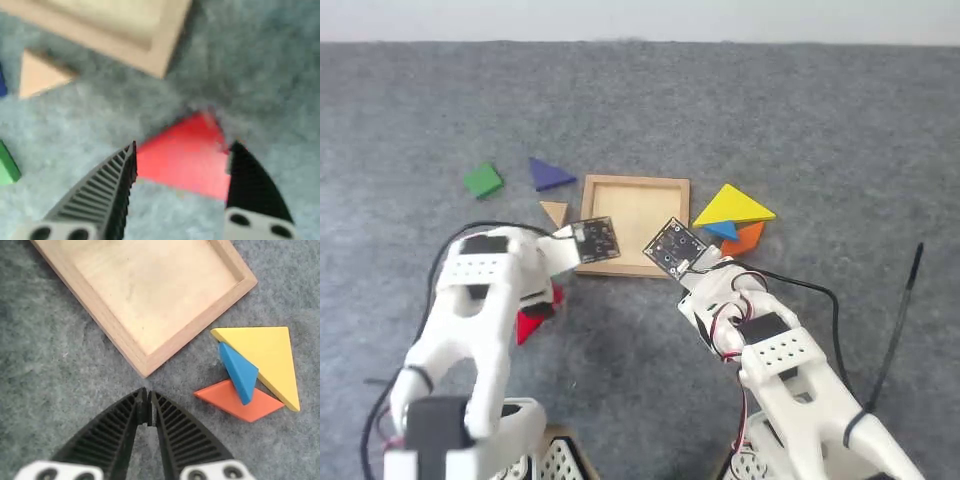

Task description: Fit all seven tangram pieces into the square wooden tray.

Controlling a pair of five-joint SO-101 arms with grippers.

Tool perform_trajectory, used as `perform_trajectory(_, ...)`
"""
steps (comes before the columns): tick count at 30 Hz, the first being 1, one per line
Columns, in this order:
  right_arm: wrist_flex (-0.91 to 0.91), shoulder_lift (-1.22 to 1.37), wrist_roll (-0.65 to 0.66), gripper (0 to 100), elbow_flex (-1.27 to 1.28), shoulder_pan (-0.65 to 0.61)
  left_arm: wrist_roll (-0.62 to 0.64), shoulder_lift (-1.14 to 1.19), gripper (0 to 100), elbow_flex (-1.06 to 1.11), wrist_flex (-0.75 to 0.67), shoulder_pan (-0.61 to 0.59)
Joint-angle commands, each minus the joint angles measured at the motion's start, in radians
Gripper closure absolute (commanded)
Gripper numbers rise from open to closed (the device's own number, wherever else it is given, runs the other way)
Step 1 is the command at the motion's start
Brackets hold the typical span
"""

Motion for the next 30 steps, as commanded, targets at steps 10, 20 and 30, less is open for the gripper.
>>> perform_trajectory(10,-0.015,-0.008,-0.008,99.1,-0.008,-0.005,0.084,0.384,66,-0.392,0.068,-0.046)
perform_trajectory(20,-0.016,-0.008,-0.008,99.1,-0.008,-0.005,0.367,0.471,69,-0.639,0.23,-0.098)
perform_trajectory(30,-0.015,-0.008,-0.008,99.1,-0.008,-0.005,0.658,0.46,69,-0.659,0.393,-0.117)
